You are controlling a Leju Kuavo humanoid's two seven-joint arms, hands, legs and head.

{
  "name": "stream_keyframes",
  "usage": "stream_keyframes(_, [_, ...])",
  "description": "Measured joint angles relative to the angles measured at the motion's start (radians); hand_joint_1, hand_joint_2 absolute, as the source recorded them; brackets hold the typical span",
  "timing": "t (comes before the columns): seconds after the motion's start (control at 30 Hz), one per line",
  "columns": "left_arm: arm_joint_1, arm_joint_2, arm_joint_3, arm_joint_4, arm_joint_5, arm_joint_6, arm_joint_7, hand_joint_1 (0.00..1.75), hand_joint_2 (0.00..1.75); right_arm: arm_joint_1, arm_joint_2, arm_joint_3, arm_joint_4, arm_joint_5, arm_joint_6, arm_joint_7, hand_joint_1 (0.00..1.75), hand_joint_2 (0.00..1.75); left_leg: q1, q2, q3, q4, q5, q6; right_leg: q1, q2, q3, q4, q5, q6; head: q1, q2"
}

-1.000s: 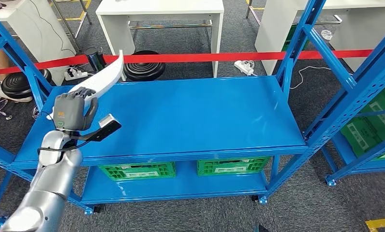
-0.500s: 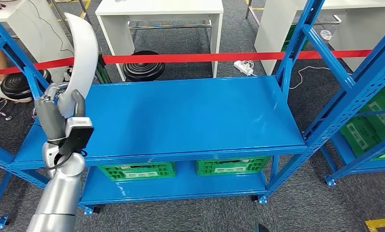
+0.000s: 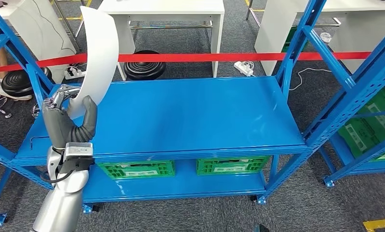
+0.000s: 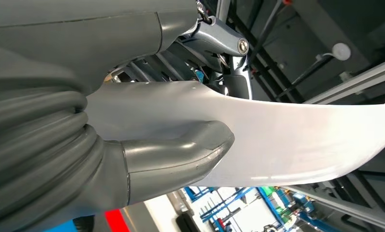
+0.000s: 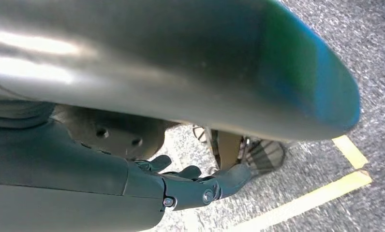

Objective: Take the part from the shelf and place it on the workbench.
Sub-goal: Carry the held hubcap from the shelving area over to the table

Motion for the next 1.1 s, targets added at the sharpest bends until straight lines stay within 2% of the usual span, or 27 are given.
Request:
stream_keyframes(0.07, [0.001,0.008,-0.006,-0.007,0.008,0.004,0.0,1.75,1.75,-0.001,0.0,0.0,0.0,0.004,0.0,0.003,0.0,0.0,-0.002,-0.003,-0.006,0.008,-0.002,-0.017,0.003,0.006,0.018,-0.038,0.0,-0.014,0.001,0.0])
stream_keyframes(0.17, [0.003,0.021,-0.014,-0.013,0.012,0.011,0.0,1.75,1.75,-0.001,0.0,0.0,0.0,0.008,0.0,0.006,0.0,0.0,0.0,-0.004,-0.013,0.015,-0.004,-0.038,0.005,0.008,0.008,-0.039,0.007,-0.046,0.001,0.0])
stream_keyframes(0.2, [0.004,0.025,-0.015,-0.014,0.012,0.012,0.0,1.75,1.75,-0.001,0.0,0.0,0.0,0.01,0.001,0.007,0.0,0.0,0.002,-0.004,-0.023,0.034,-0.023,-0.042,0.004,0.007,0.003,-0.041,0.012,-0.055,0.001,0.0])
stream_keyframes(0.23, [0.005,0.028,-0.015,-0.014,0.012,0.012,0.0,1.75,1.75,-0.001,0.0,0.0,0.0,0.011,0.002,0.008,0.0,0.0,0.003,-0.004,-0.041,0.076,-0.055,-0.045,0.004,0.006,-0.002,-0.043,0.017,-0.063,0.0,0.0])
stream_keyframes(0.3, [0.01,0.032,-0.015,-0.014,0.012,0.012,0.0,1.75,1.75,-0.001,0.0,0.0,0.0,0.012,0.005,0.01,0.0,0.0,0.002,-0.004,-0.09,0.205,-0.136,-0.047,0.008,0.004,-0.017,-0.043,0.028,-0.072,-0.001,0.0])
stream_keyframes(0.33, [0.014,0.034,-0.016,-0.014,0.012,0.012,0.0,1.75,1.75,-0.001,0.0,0.0,0.0,0.012,0.006,0.011,0.0,0.0,0.002,-0.004,-0.108,0.26,-0.161,-0.047,0.011,0.003,-0.025,-0.043,0.034,-0.074,-0.001,0.0])
stream_keyframes(0.37, [0.017,0.035,-0.016,-0.013,0.012,0.012,0.0,1.75,1.75,0.0,0.0,0.0,0.0,0.012,0.006,0.011,0.0,0.0,0.001,-0.004,-0.112,0.286,-0.168,-0.045,0.014,0.003,-0.033,-0.043,0.04,-0.075,-0.002,0.0])
stream_keyframes(0.4, [0.02,0.036,-0.016,-0.014,0.012,0.012,0.0,1.75,1.75,0.0,0.0,0.0,0.0,0.012,0.006,0.011,0.0,0.0,0.0,-0.004,-0.095,0.272,-0.156,-0.041,0.016,0.003,-0.04,-0.043,0.046,-0.076,-0.001,0.0])
stream_keyframes(0.43, [0.022,0.036,-0.016,-0.014,0.011,0.012,0.0,1.75,1.75,0.0,0.0,0.0,0.0,0.012,0.006,0.011,0.0,0.0,-0.002,-0.004,-0.06,0.22,-0.13,-0.035,0.018,0.003,-0.047,-0.043,0.052,-0.075,-0.001,0.0])
stream_keyframes(0.5, [0.022,0.037,-0.016,-0.017,0.011,0.012,0.0,1.75,1.75,0.0,0.0,0.0,0.0,0.012,0.006,0.011,0.0,0.0,-0.009,-0.003,0.032,0.077,-0.086,-0.022,0.022,0.003,-0.056,-0.043,0.065,-0.069,-0.001,0.0])
stream_keyframes(0.53, [0.022,0.037,-0.016,-0.018,0.011,0.012,0.0,1.75,1.75,0.0,0.0,0.0,0.0,0.012,0.006,0.011,0.0,0.0,-0.014,-0.004,0.06,0.03,-0.073,-0.017,0.022,0.003,-0.058,-0.044,0.072,-0.064,-0.001,0.0])
stream_keyframes(0.57, [0.021,0.037,-0.016,-0.02,0.01,0.012,0.0,1.75,1.75,-0.001,0.0,0.0,0.0,0.012,0.006,0.011,0.0,0.0,-0.018,-0.004,0.071,0.005,-0.069,-0.014,0.021,0.002,-0.059,-0.046,0.078,-0.058,-0.001,0.0])
stream_keyframes(0.6, [0.022,0.037,-0.016,-0.021,0.01,0.012,0.0,1.75,1.75,-0.001,0.0,0.0,0.0,0.012,0.006,0.011,0.0,0.0,-0.022,-0.004,0.067,0.004,-0.064,-0.012,0.021,0.002,-0.059,-0.049,0.086,-0.051,-0.002,0.0])
stream_keyframes(0.67, [0.021,0.037,-0.017,-0.022,0.01,0.012,0.0,1.75,1.75,0.0,0.0,0.0,0.0,0.012,0.007,0.011,0.0,0.0,-0.02,-0.002,0.054,-0.005,-0.049,0.003,0.02,0.001,-0.064,-0.05,0.09,-0.038,-0.003,0.0])
stream_keyframes(0.7, [0.02,0.037,-0.017,-0.023,0.01,0.012,0.0,1.75,1.75,0.0,0.0,0.0,0.0,0.012,0.007,0.011,0.0,0.0,-0.017,0.0,0.047,-0.008,-0.038,0.013,0.02,0.001,-0.071,-0.037,0.073,-0.033,-0.002,0.0])
stream_keyframes(0.73, [0.02,0.036,-0.017,-0.023,0.01,0.012,0.0,1.75,1.75,0.0,0.0,0.0,0.0,0.012,0.007,0.011,0.0,0.0,-0.014,0.002,0.038,-0.011,-0.026,0.02,0.02,0.001,-0.085,-0.005,0.038,-0.029,-0.001,0.0])
stream_keyframes(0.77, [0.021,0.035,-0.017,-0.024,0.01,0.012,0.0,1.75,1.75,0.0,0.0,0.0,0.0,0.012,0.007,0.012,0.0,0.0,-0.014,0.004,0.027,-0.01,-0.016,0.025,0.018,0.001,-0.103,0.048,-0.011,-0.026,0.0,0.0])
stream_keyframes(0.8, [0.021,0.035,-0.017,-0.024,0.009,0.011,0.0,1.75,1.75,0.0,0.0,0.0,0.0,0.011,0.009,0.013,0.0,0.0,-0.014,0.004,0.013,-0.009,-0.006,0.027,0.018,0.001,-0.123,0.114,-0.058,-0.023,0.003,0.0])
stream_keyframes(0.83, [0.022,0.035,-0.017,-0.024,0.007,0.01,0.001,1.75,1.75,0.0,0.0,0.0,0.0,0.011,0.011,0.016,0.0,0.0,-0.015,0.005,-0.001,-0.007,0.004,0.028,0.018,0.001,-0.138,0.177,-0.092,-0.02,0.003,0.0])
stream_keyframes(0.87, [0.023,0.035,-0.017,-0.023,0.004,0.007,0.001,1.75,1.75,0.0,-0.001,0.0,0.0,0.01,0.014,0.021,0.0,0.0,-0.015,0.005,-0.014,-0.005,0.013,0.027,0.018,0.001,-0.142,0.218,-0.104,-0.018,0.003,0.0])
stream_keyframes(0.9, [0.023,0.035,-0.017,-0.021,0.002,0.004,0.001,1.75,1.75,0.0,-0.001,0.0,0.0,0.01,0.016,0.025,0.0,0.0,-0.015,0.006,-0.028,-0.003,0.022,0.026,0.018,0.0,-0.127,0.224,-0.095,-0.018,0.003,0.0])
stream_keyframes(0.93, [0.023,0.035,-0.017,-0.02,0.0,0.001,0.001,1.75,1.75,0.0,-0.001,0.0,0.0,0.011,0.017,0.029,0.0,0.0,-0.015,0.006,-0.04,0.001,0.029,0.024,0.018,0.0,-0.092,0.19,-0.072,-0.019,0.003,0.0])
stream_keyframes(0.97, [0.023,0.035,-0.017,-0.019,-0.001,-0.003,0.001,1.75,1.75,-0.001,-0.001,0.0,0.0,0.012,0.018,0.031,0.0,0.0,-0.015,0.006,-0.05,0.005,0.035,0.021,0.018,0.0,-0.04,0.124,-0.049,-0.022,0.003,0.0])
stream_keyframes(1.0, [0.022,0.034,-0.017,-0.018,-0.003,-0.006,0.001,1.75,1.75,-0.002,-0.001,0.0,0.0,0.013,0.018,0.034,0.0,0.0,-0.016,0.006,-0.059,0.009,0.04,0.017,0.02,0.0,0.013,0.048,-0.04,-0.027,0.003,0.0])
stream_keyframes(1.03, [0.021,0.034,-0.017,-0.017,-0.005,-0.009,0.001,1.75,1.75,-0.003,-0.001,0.0,0.0,0.014,0.018,0.037,0.0,0.0,-0.017,0.006,-0.065,0.012,0.045,0.012,0.022,0.0,0.051,-0.009,-0.035,-0.033,0.003,0.0])
stream_keyframes(1.07, [0.021,0.034,-0.017,-0.017,-0.007,-0.012,0.001,1.75,1.75,-0.004,-0.001,0.0,0.0,0.015,0.018,0.04,0.0,0.0,-0.018,0.007,-0.069,0.015,0.05,0.006,0.025,0.0,0.072,-0.045,-0.037,-0.039,0.004,0.0])
stream_keyframes(1.1, [0.021,0.034,-0.017,-0.015,-0.009,-0.013,0.001,1.75,1.75,-0.005,-0.001,0.0,0.0,0.016,0.018,0.044,0.0,0.0,-0.018,0.007,-0.071,0.015,0.056,0.0,0.028,0.001,0.075,-0.057,-0.04,-0.045,0.005,0.0])
